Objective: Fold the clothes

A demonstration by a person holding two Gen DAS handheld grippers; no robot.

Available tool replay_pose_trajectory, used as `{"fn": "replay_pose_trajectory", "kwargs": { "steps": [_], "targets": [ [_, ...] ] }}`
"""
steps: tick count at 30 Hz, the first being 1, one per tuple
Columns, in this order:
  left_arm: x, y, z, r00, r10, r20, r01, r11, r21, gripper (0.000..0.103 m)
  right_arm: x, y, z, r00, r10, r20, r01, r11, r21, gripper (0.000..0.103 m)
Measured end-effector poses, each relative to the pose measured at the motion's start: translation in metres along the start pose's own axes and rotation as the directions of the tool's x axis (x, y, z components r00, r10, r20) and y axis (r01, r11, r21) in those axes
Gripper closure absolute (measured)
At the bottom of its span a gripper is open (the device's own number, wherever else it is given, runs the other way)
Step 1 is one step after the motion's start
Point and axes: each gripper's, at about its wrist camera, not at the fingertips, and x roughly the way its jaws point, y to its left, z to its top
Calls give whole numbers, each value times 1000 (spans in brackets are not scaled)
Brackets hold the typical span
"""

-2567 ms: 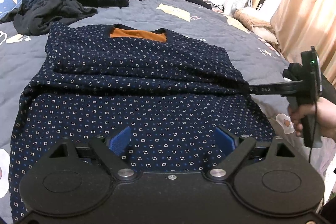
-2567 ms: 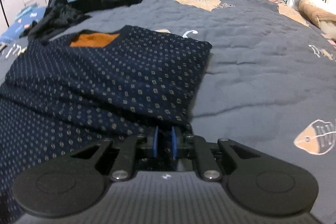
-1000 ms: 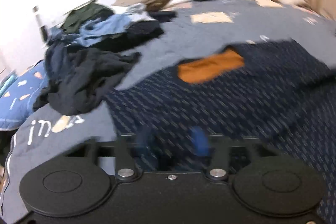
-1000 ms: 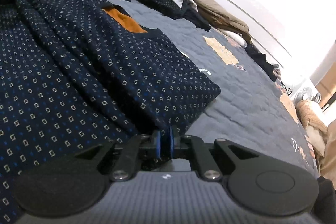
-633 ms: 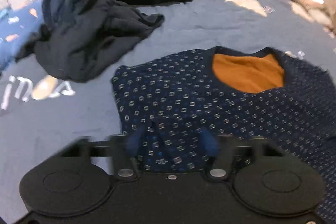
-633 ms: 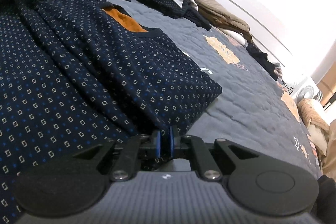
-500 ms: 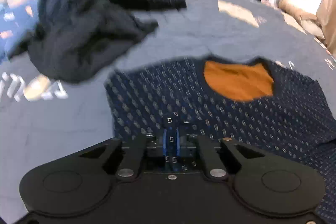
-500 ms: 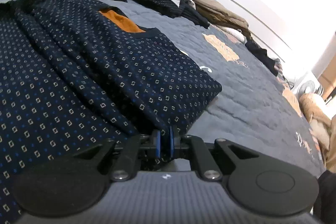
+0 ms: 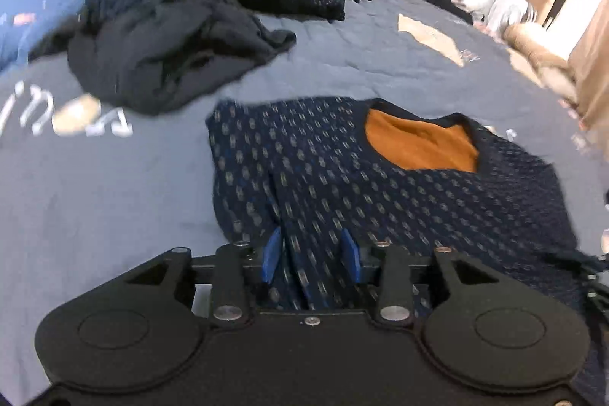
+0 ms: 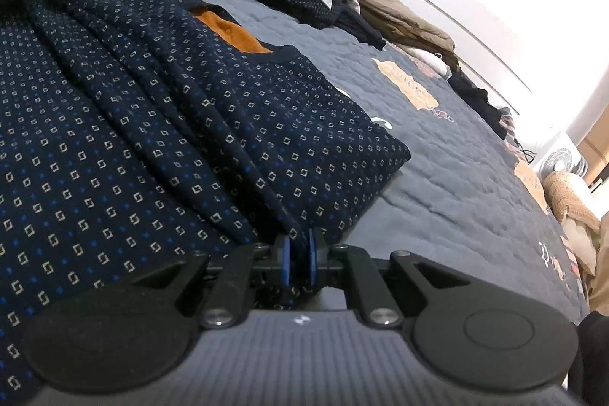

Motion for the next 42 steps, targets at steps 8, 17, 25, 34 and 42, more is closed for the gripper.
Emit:
{"fn": "replay_pose_trajectory", "kwargs": {
  "steps": [8, 17, 25, 34, 42],
  "targets": [
    [-5, 9, -19, 992, -124, 3, 124, 989, -85, 66, 0, 0, 0, 1000, -2, -4, 2, 1000, 2, 95],
    [-2, 12, -27, 979, -200, 28, 201, 978, -63, 100, 2, -9, -1, 1000, 28, -5, -28, 998, 57, 95],
    [-22, 54, -50, 967, -255, 17, 255, 959, -121, 101, 4, -6, -3, 1000, 22, -9, -21, 999, 36, 95],
    [-23, 55, -39, 979, -201, 35, 204, 968, -149, 98, -1, -2, -7, 1000, 25, 0, -25, 999, -30, 95],
    [-50, 66, -34, 985, -161, 65, 170, 971, -166, 53, -6, -9, -6, 998, 62, -13, -62, 998, -3, 94]
  ]
}}
